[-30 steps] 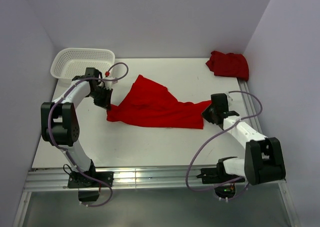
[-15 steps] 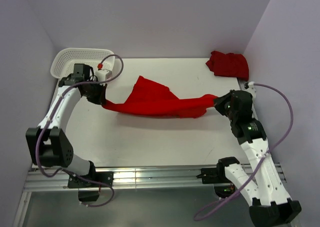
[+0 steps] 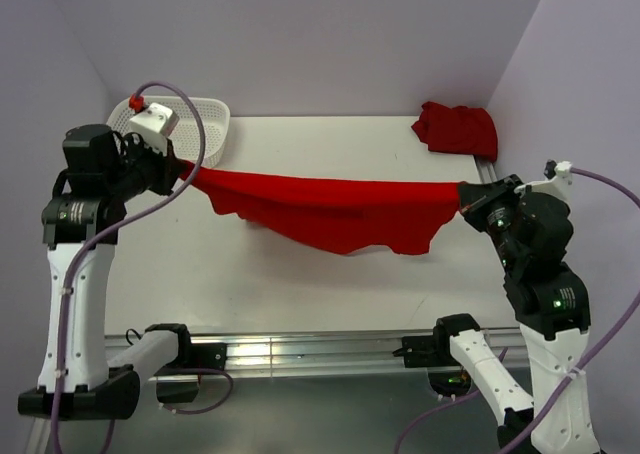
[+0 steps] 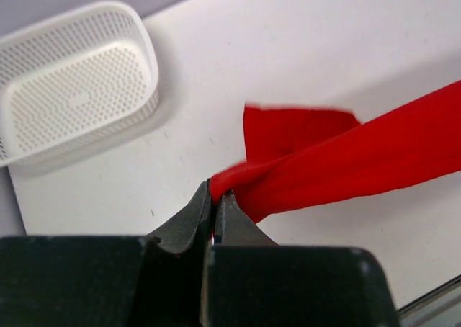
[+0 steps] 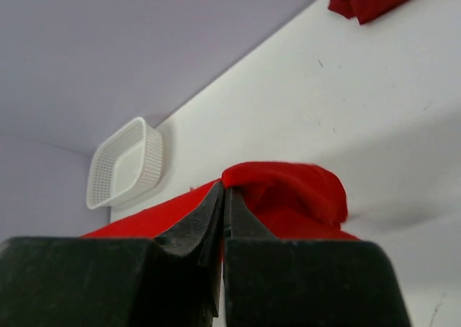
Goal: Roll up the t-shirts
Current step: Flatten the tshirt
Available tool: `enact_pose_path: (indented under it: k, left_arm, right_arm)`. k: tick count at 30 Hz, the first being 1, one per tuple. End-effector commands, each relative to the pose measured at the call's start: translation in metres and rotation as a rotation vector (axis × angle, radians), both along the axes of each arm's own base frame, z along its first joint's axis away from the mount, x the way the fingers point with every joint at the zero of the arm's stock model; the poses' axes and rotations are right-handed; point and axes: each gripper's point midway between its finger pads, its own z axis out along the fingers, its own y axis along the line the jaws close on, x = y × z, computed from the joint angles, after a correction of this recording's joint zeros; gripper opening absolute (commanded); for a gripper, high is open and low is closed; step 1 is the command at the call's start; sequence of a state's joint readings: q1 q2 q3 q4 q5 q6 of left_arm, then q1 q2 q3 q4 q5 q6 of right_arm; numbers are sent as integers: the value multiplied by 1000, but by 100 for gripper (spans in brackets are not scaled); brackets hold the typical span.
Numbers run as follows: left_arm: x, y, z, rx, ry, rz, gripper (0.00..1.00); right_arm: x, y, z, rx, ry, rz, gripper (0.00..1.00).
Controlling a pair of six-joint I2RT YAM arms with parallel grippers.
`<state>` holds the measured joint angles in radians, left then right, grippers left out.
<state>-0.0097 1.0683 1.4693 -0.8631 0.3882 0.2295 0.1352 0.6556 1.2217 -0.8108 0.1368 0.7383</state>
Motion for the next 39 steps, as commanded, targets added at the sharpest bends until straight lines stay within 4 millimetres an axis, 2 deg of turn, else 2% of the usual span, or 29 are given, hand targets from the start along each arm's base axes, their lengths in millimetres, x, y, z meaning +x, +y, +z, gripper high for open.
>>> enact_pose_path:
  k: [1,6,8,9,10,12,14,15,16,17,18,19,20,22,23,24,25,26,27,28,29,30,31,32,33,35,36,38,39]
  left_arm:
    - [-14,-3,59,-53,-182,3,0]
    - [-21,5,119,-97,-366,79,0]
    - [-15,12,131,-105,-394,129,0]
    - [-17,11,147,-119,-418,127,0]
    - [-2,10,137,-123,-353,125,0]
    - [22,8,141,-134,-303,125,0]
    - [33,3,132,-137,-222,99,0]
    - [34,2,151,-147,-251,93,0]
    - [57,0,137,-150,-193,91,0]
    - [57,-3,147,-157,-196,73,0]
    - [67,-5,144,-169,-175,67,0]
    - [89,-7,126,-173,-113,62,0]
    - [98,-10,120,-183,-89,51,0]
    - [129,-21,98,-217,-24,0,0]
    - [140,-24,90,-226,-13,-15,0]
    - [158,-27,94,-231,-60,-35,0]
    - [182,-27,77,-232,-43,-32,0]
    - [195,-28,85,-261,-79,-26,0]
    - [225,-28,76,-272,-98,-17,0]
    - [239,-28,80,-281,-130,-20,0]
    - [246,-28,108,-289,-221,-23,0]
    - [266,-28,97,-318,-213,-6,0]
    - [274,-26,122,-332,-319,-8,0]
    - [278,-25,132,-346,-361,-4,0]
    - [276,-23,162,-362,-471,0,0]
    - [272,-21,178,-390,-520,13,0]
    - [262,-16,196,-405,-558,11,0]
    - [253,6,214,-414,-612,29,0]
    - [246,11,222,-408,-630,31,0]
  right_arm:
    - [-16,0,45,-22,-107,25,0]
    - [-32,7,102,-19,-281,83,0]
    - [-31,6,113,-22,-302,75,0]
    - [-25,6,117,-27,-298,74,0]
    - [-22,7,118,-27,-290,78,0]
    - [-10,8,118,-35,-264,78,0]
    - [0,3,115,-47,-241,44,0]
    - [6,2,115,-63,-231,36,0]
    - [10,0,115,-69,-224,23,0]
    - [14,-3,117,-74,-224,7,0]
    - [26,-1,118,-82,-213,8,0]
    - [34,0,117,-93,-207,12,0]
    - [45,1,117,-98,-200,14,0]
    - [84,9,103,-115,-134,36,0]
    - [111,19,98,-115,-126,73,0]
    - [125,21,96,-129,-132,86,0]
    - [139,24,98,-134,-148,93,0]
    - [156,25,105,-141,-183,94,0]
    - [183,28,100,-168,-175,113,0]
    - [198,28,103,-178,-196,118,0]
    - [212,30,115,-182,-250,121,0]
    - [236,32,122,-186,-265,122,0]
    - [247,32,132,-182,-283,121,0]
    - [256,28,139,-179,-290,111,0]
    - [269,25,161,-179,-339,97,0]
    - [279,23,177,-180,-377,87,0]
    - [268,21,208,-186,-446,76,0]
    - [251,13,228,-193,-500,36,0]
    - [244,9,229,-191,-506,18,0]
